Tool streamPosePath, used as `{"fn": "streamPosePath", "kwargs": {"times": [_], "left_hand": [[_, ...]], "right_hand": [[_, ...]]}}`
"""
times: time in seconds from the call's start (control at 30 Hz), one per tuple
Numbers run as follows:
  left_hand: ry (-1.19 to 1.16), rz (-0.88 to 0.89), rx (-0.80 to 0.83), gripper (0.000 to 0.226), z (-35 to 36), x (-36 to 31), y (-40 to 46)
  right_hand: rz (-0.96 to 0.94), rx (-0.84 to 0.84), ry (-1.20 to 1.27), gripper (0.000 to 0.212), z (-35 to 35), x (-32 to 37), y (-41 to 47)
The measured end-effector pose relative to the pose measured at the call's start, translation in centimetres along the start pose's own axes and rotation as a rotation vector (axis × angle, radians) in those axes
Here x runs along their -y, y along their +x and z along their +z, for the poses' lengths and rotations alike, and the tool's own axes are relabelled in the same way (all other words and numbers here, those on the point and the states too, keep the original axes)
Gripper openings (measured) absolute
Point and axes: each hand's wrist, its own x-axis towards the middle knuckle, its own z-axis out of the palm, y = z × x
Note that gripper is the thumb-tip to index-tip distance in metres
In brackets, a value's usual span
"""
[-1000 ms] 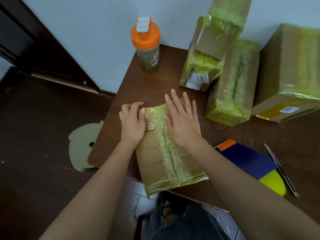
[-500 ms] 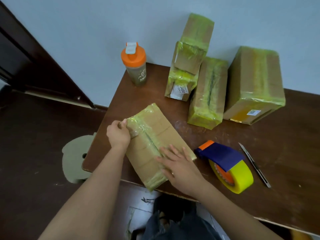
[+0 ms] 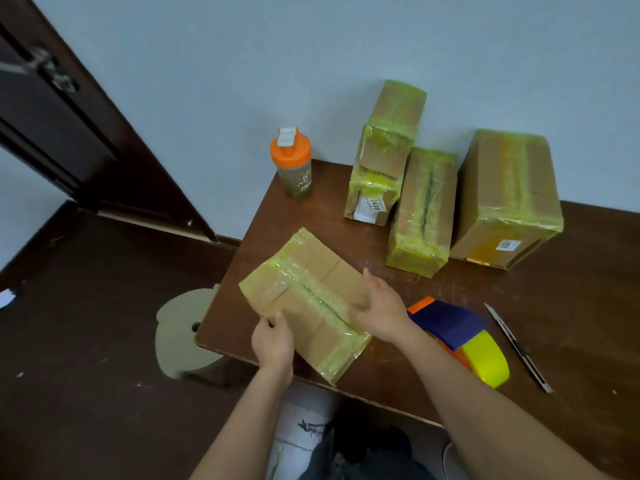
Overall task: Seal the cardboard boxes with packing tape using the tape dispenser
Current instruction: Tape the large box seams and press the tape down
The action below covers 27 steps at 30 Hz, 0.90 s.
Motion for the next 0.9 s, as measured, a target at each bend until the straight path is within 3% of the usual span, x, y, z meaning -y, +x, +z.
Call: {"fn": "streamPosePath", "kwargs": {"times": [0.13,0.3,0.33,0.4,0.47,0.57,0.63,0.7,0.8,0.9], "left_hand": [[0.089,0.042,-0.028,0.042,-0.3,0.3,-0.5],[0.108,0.097,-0.002,0.041,-0.7,-1.2,-0.1],[0.115,0.124,0.006,0.046,-0.8,-1.9,0.1],[0.15,0.193,0.037,0.054,-0.8,-3.3,1.1],[0.274,0.284,0.039,0.061,-0.3,-4.3,1.9],[0.61,0.385,0.051,0.086,1.5,-4.9,0.9],[0.747,0.369,0.14,0.109,3.0,-4.7,-0.1],[0.869,0.322,0.224,0.124,4.0,-3.9,-0.6],[0.903,0.361,0.19,0.116,4.2,-3.2,-0.6],[0.859,0.394,0.007,0.09,2.9,-2.6,0.1]], "right_hand": [[0.015,0.015,0.094,0.078,-0.6,0.0,-0.7],[0.025,0.053,-0.03,0.016,-1.5,0.2,-2.1],[0.034,0.08,-0.041,0.013,-1.6,0.2,-2.5],[0.033,0.163,-0.042,0.028,-1.6,0.4,-3.1],[0.015,0.166,-0.083,0.022,-1.8,1.0,-3.8],[-0.004,-0.097,-0.194,0.027,-3.7,1.0,-5.4],[0.022,-0.187,-0.379,0.049,-5.6,0.2,-6.8],[0.134,-0.102,-0.499,0.073,-7.1,-1.4,-7.8],[0.301,0.094,-0.448,0.083,-7.3,-4.0,-7.8],[0.32,0.091,-0.349,0.071,-6.9,-5.1,-7.5]]}}
